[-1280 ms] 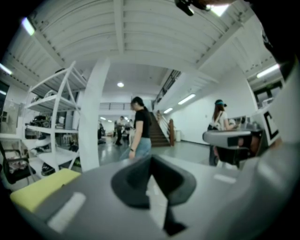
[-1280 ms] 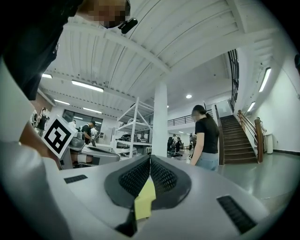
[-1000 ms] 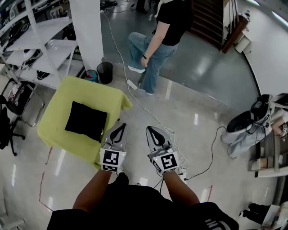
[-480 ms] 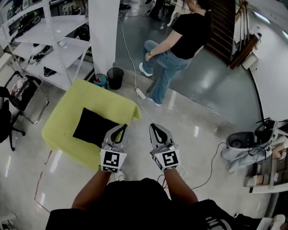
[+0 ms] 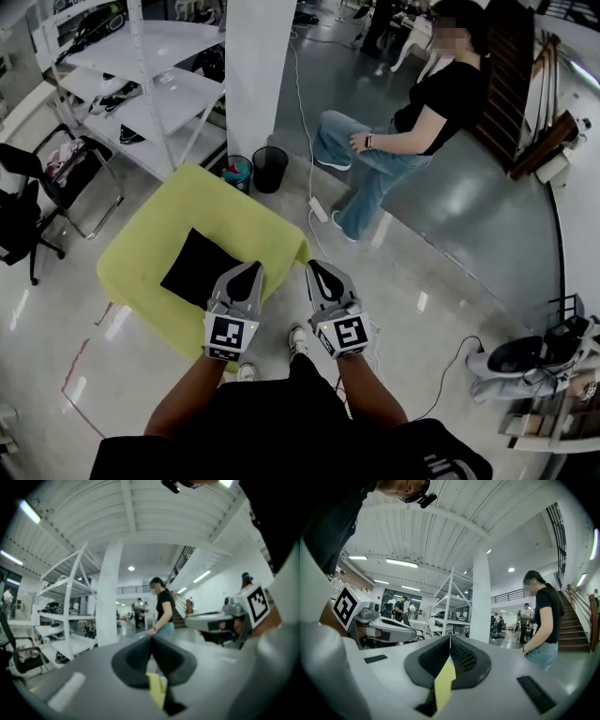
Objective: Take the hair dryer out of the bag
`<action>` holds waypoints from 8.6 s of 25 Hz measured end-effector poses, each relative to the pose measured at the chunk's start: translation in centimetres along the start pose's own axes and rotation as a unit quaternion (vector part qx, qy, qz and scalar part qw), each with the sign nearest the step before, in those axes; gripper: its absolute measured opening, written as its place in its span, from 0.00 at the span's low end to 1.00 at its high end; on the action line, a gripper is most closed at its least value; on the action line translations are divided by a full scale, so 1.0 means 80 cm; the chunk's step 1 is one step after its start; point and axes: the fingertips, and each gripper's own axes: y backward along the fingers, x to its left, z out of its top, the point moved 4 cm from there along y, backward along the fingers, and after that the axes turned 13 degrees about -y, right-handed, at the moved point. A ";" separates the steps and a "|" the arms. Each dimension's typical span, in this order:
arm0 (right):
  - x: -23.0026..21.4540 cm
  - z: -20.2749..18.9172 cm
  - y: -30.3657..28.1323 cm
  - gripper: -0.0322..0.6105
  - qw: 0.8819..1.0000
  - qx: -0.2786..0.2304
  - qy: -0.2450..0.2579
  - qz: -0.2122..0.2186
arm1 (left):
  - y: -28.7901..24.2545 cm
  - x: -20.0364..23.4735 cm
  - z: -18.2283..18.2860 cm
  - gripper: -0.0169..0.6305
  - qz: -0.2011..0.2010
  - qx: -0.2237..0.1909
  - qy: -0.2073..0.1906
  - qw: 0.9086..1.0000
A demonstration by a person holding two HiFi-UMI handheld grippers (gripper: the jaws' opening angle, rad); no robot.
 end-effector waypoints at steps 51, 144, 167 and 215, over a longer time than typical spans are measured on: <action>0.020 -0.249 -0.144 0.06 0.904 0.239 -0.125 0.332 | 0.035 -0.061 -0.311 0.35 0.177 0.363 0.104 0.909; 0.156 -0.419 -0.192 0.35 0.867 0.415 0.022 0.273 | 0.046 0.093 -0.342 0.05 0.135 0.334 0.206 0.910; 0.176 -0.460 -0.230 0.48 0.833 0.504 0.042 0.224 | 0.052 0.089 -0.369 0.05 0.112 0.337 0.225 0.907; 0.073 -0.359 -0.161 0.36 0.726 0.476 -0.085 0.489 | 0.073 0.101 -0.354 0.05 0.172 0.346 0.213 0.897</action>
